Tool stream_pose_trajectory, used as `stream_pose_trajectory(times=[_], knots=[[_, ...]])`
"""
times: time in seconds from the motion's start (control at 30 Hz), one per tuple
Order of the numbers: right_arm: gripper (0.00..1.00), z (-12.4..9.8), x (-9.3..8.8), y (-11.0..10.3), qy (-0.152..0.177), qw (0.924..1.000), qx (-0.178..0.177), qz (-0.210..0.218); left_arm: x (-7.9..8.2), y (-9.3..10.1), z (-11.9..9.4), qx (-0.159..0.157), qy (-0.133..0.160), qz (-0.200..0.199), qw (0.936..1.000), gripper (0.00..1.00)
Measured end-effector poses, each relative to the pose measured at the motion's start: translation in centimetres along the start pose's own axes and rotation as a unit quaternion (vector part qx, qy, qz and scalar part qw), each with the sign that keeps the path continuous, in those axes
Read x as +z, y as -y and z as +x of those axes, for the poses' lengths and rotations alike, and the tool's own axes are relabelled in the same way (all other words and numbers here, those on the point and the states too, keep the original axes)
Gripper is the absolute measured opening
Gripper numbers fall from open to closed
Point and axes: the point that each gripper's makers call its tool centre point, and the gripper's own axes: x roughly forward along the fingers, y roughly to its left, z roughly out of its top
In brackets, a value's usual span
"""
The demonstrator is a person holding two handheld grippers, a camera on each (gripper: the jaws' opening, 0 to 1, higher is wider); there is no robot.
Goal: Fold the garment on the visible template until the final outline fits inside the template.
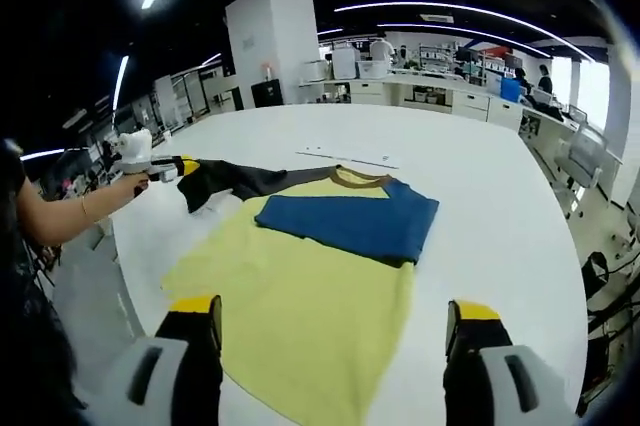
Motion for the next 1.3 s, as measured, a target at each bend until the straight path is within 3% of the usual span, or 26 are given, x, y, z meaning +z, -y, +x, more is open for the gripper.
stream_pose_trajectory(times=[0.13, 0.3, 0.43, 0.53, 0.7, 1.13, 1.3], knots=[[0.92, 0.0, -0.1, -0.2, 0.001, 1.0000, 0.004, 0.004, 3.1, 3.7, -0.1, -0.042, 0.042, 0.015, 0.9981, 0.00], [0.91, -0.1, -0.4, -0.1, 0.000, 0.9999, 0.004, 0.012, 4.2, 7.3, -0.1, -0.074, 0.051, 0.049, 0.9947, 0.00], [0.90, 0.1, -0.8, -0.4, -0.003, 0.9997, 0.011, 0.022, 3.5, 11.1, 0.5, -0.115, 0.038, 0.046, 0.9916, 0.00], [0.90, 0.1, -1.0, -0.5, -0.005, 0.9996, 0.012, 0.024, 3.2, 12.9, 1.0, -0.127, 0.037, 0.046, 0.9901, 0.00], [0.90, 0.2, -1.4, -0.5, -0.007, 0.9994, 0.011, 0.032, 1.6, 15.7, 1.9, -0.147, 0.013, 0.047, 0.9880, 0.00], [0.89, 0.0, -1.6, -0.2, -0.010, 0.9995, 0.007, 0.031, -2.2, 19.4, 3.0, -0.173, -0.049, 0.048, 0.9826, 0.00], [0.90, -0.1, -1.6, -0.3, -0.010, 0.9995, 0.008, 0.030, -4.1, 20.3, 3.0, -0.180, -0.086, 0.046, 0.9788, 0.02]])
